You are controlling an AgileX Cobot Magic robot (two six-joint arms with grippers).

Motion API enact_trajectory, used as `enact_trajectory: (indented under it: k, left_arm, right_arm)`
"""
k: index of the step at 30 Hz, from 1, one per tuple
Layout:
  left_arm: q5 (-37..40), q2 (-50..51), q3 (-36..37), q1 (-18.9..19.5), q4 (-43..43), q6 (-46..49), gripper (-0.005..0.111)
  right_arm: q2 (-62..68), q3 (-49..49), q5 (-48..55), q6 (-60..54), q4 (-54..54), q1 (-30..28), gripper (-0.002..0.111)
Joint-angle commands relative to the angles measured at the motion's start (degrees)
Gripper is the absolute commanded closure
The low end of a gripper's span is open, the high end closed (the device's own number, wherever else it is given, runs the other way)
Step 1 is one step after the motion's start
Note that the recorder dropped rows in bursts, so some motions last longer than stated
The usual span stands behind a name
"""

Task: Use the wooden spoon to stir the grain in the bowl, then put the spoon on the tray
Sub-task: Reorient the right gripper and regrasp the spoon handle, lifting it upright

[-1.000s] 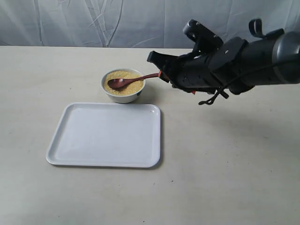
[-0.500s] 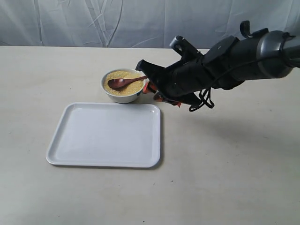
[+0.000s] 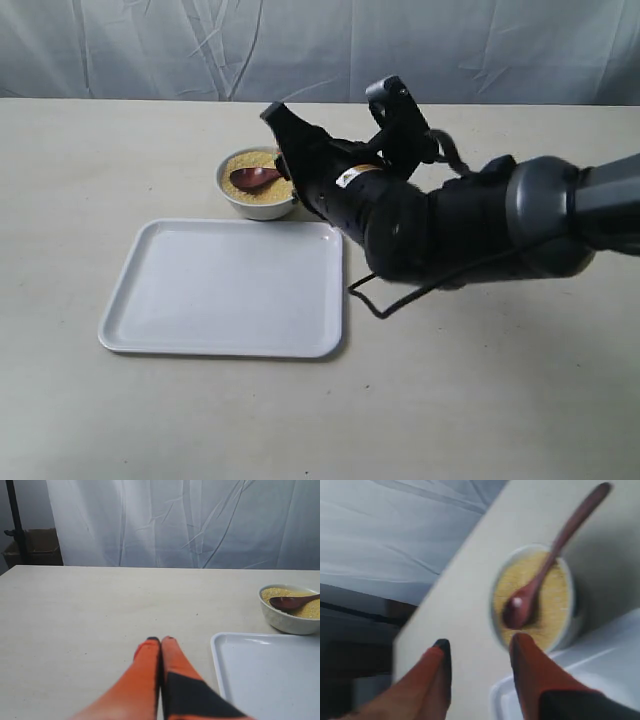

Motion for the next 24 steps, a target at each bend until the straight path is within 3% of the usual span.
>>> enact_trajectory:
  k: [1, 12, 20, 24]
  left_arm:
    - [-0.8, -0.2, 0.3, 0.1, 0.0, 0.1, 0.107]
    - [-0.8, -0.2, 0.3, 0.1, 0.0, 0.0, 0.107]
    - [-0.8, -0.2, 0.3, 0.1, 0.0, 0.1, 0.107]
    - [-0.8, -0.2, 0.3, 0.1, 0.0, 0.0, 0.107]
  right_arm:
    - [2.0, 5.2, -20.9, 25.3, -14.4, 2.5, 0.069]
    - [9.6, 6.6, -15.9, 42.3, -28.0, -12.9, 0.069]
    - [16.1, -1.2, -11.4, 42.4, -29.4, -14.3, 0.068]
    - [18.6, -5.5, -11.3, 42.4, -30.3, -14.4, 0.055]
